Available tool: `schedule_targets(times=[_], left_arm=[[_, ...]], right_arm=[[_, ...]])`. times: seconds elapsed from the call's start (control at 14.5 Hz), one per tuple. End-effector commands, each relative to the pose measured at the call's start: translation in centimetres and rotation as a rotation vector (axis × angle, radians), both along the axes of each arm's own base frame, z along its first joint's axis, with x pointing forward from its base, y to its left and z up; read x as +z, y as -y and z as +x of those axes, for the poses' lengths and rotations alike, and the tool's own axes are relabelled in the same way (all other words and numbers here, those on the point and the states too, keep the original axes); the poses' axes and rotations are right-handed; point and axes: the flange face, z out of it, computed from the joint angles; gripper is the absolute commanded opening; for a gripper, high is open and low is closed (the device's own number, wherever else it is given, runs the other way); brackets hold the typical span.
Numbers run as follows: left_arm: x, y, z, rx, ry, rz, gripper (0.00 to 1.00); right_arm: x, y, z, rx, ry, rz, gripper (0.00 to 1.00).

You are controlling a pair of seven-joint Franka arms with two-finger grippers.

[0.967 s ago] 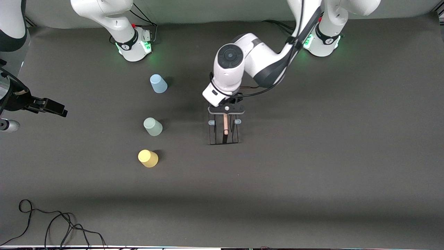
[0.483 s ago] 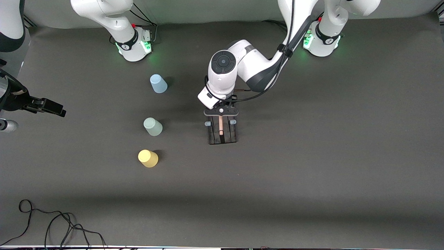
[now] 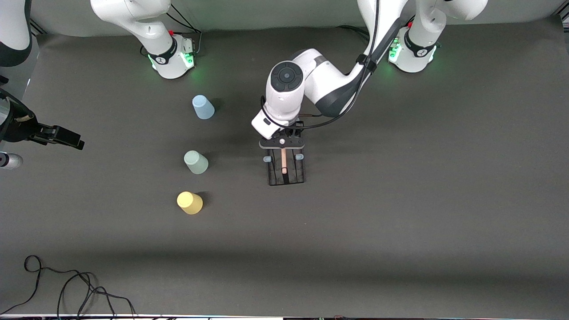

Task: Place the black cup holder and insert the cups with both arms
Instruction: 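Carry the black rack to the table center with the left gripper, then release the rack and withdraw the left gripper to its side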

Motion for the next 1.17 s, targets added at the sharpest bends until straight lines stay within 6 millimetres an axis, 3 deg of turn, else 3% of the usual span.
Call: schedule_targets(times=[0.0,0.07,0.14,0.41,0.69,0.9,1.04,1.1], left_arm=[[3.6,-0.9,0.9,0.014,0.028,-0.017,0.99],[5.6,-2.5,2.0,0.031,0.037,-0.021,0.99],[7.5,-5.4,3.9,0.044,0.032,-0.010,0.99],[14.0,-19.3,9.0,-0.039,-0.035,0.057,0.97],[16.8,-34.4,13.2,-0.065,-0.033,0.072,1.00],[17.7,-41.0,14.1,-0.090,0.026,0.204,1.00],[19.8,-45.4,14.5,-0.077,0.075,0.197,1.00],[20.6,-46.6,14.4,-0.074,0.092,0.195,1.00]], right_arm=[[0.4,0.2,-0.4,0.022,-0.003,-0.013,1.00],[0.4,0.2,-0.4,0.022,-0.003,-0.013,1.00],[0.4,0.2,-0.4,0.022,-0.003,-0.013,1.00],[0.4,0.2,-0.4,0.022,-0.003,-0.013,1.00],[0.4,0.1,-0.4,0.025,-0.003,-0.013,1.00],[0.3,0.1,-0.4,0.025,-0.005,-0.013,1.00],[0.3,0.0,-0.4,0.023,-0.006,-0.008,1.00],[0.3,-0.3,-0.4,0.017,-0.007,-0.007,1.00]])
